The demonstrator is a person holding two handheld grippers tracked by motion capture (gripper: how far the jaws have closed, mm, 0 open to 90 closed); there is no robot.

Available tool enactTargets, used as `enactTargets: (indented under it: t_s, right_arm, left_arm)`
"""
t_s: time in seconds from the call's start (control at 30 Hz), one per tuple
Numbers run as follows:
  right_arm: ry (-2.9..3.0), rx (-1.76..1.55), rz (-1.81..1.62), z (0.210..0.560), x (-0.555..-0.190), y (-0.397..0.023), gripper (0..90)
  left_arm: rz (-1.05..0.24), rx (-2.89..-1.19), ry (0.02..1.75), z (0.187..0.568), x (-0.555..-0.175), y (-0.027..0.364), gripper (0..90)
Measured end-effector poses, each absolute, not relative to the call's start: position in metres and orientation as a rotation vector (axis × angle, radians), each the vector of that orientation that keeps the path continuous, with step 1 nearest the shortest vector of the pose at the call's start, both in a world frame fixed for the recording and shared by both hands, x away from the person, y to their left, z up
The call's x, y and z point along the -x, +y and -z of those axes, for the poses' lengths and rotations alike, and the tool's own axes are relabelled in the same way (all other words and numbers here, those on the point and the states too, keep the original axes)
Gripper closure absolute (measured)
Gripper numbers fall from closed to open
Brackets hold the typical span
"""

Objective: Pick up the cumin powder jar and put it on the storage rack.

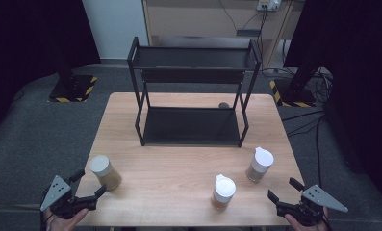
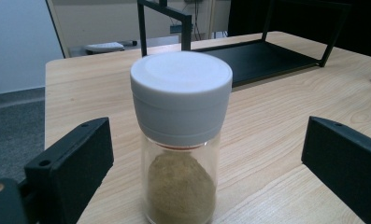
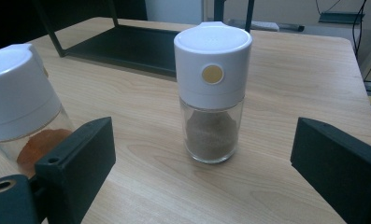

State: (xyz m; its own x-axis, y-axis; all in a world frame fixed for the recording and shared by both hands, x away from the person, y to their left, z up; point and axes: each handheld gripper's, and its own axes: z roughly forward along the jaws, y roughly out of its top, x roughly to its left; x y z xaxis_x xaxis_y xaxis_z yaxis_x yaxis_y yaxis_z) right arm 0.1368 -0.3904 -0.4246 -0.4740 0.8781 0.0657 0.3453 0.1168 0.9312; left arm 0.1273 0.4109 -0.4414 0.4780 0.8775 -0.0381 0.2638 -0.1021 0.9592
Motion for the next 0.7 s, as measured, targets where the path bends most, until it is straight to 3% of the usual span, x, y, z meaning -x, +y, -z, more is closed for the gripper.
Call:
enactTargets:
  t_s: [0.7]
  right_arm:
    - [1.881,-1.188,-1.347,0.425,-0.137,-0.391,7.2]
  left_arm:
    - [-0.641,-1.705,1.008,0.407,-0.149,0.425,1.3]
